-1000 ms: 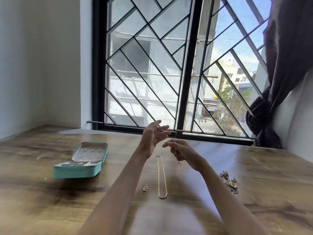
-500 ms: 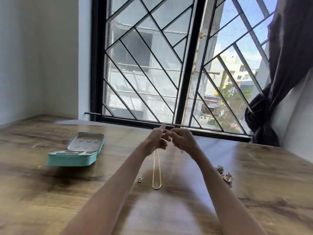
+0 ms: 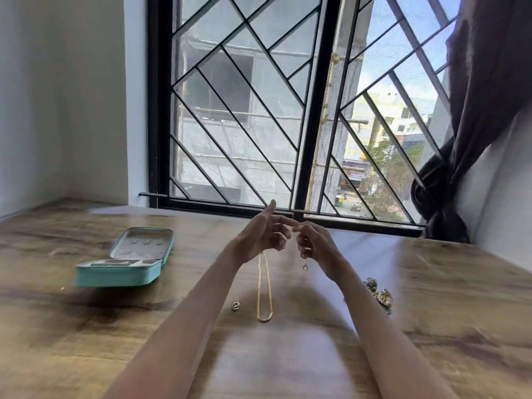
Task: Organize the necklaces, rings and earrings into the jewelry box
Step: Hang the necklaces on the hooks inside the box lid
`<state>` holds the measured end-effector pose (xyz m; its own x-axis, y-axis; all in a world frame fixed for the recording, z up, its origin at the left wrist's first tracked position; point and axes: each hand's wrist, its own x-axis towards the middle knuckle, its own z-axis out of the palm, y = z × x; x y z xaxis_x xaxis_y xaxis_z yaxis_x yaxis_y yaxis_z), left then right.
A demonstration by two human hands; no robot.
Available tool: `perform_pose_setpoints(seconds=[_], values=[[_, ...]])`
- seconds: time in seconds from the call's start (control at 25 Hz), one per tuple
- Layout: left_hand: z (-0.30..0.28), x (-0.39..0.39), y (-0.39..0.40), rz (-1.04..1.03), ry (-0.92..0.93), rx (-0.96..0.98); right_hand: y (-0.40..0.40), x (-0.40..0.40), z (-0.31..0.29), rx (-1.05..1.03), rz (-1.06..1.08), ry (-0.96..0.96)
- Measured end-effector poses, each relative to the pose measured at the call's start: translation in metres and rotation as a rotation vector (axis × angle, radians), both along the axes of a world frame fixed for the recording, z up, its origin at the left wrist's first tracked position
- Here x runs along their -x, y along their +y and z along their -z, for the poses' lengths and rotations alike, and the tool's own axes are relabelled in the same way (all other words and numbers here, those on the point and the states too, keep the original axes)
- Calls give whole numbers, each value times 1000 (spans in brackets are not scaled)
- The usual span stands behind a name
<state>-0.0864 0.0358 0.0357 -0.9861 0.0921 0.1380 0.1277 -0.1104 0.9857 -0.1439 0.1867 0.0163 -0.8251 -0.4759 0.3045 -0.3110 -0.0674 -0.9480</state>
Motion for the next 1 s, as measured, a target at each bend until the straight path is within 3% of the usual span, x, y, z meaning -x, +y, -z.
perform_pose_setpoints(seconds=[0.32,0.52,0.76,1.0], values=[[-1,-2,1,84,29,20,-3,4,3,-28,-255,-109],[1,-3,2,101,-6,99,-3,3,3,37,-273,-87],[-1,-3,2,-124,19,109,3,6,7,140,-215,-139],[-2,-3,2,-212,177,111,6,8,8,175,-192,-182]])
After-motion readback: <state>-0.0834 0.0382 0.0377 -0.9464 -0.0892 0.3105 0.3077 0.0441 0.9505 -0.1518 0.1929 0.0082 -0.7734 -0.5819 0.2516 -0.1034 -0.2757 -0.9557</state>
